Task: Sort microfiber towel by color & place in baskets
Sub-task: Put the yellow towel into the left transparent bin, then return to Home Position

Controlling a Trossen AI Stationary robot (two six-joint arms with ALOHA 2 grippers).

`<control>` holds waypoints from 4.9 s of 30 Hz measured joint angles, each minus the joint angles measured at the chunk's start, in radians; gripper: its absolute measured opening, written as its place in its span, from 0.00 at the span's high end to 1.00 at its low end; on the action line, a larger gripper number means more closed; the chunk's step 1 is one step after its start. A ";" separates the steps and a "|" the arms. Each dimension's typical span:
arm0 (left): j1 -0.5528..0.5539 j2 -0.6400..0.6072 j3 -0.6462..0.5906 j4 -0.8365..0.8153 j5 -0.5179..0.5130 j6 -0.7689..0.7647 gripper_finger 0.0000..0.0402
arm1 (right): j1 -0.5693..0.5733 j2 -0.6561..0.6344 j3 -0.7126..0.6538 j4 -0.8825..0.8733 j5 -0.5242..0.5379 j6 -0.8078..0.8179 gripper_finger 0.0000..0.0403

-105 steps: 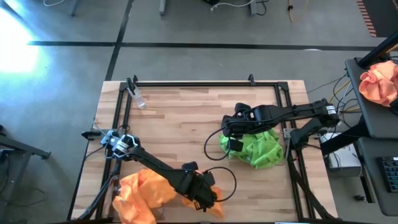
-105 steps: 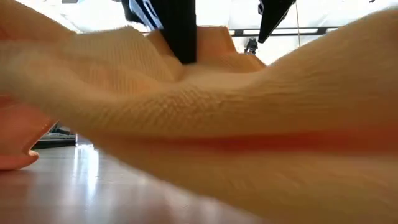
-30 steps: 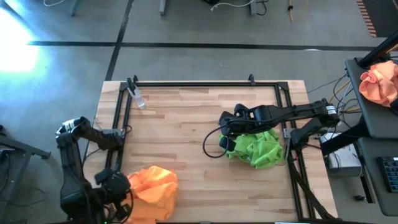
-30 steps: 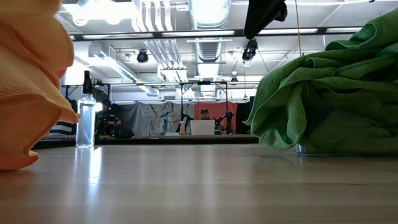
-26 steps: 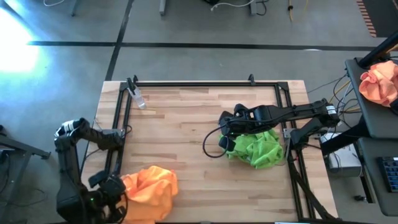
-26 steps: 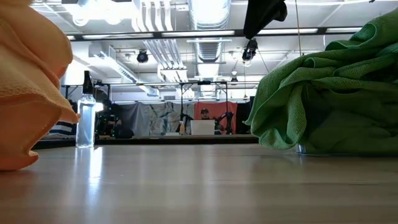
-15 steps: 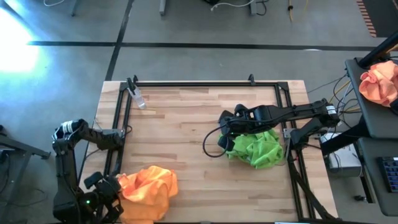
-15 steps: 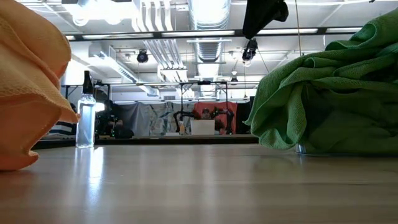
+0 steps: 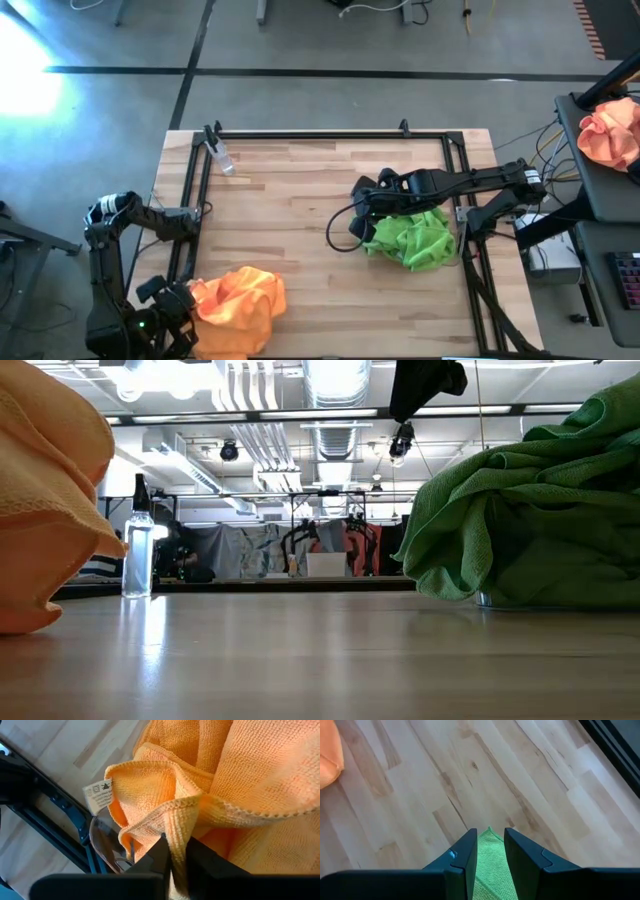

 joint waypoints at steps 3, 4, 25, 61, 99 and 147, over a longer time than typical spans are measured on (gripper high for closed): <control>0.000 0.000 0.000 0.003 0.000 0.000 0.89 | 0.000 0.000 0.000 0.000 0.000 0.010 0.77; 0.000 0.000 0.000 0.005 0.000 0.000 0.87 | 0.000 0.000 0.000 0.000 0.000 0.010 0.77; 0.031 0.000 0.131 0.015 0.002 -0.049 0.57 | 0.000 0.000 -0.001 -0.001 0.002 -0.021 0.77; 0.063 -0.006 0.245 -0.019 -0.955 0.570 0.57 | 0.031 0.000 -0.002 -0.001 -0.001 -0.089 0.77; -0.087 -0.275 0.080 -0.017 -1.007 0.696 0.57 | 0.370 -0.337 0.000 0.158 0.339 -0.302 0.77; -0.145 -1.016 -0.552 0.011 -1.070 0.697 0.57 | 0.373 -0.825 -0.725 0.750 0.419 -0.198 0.77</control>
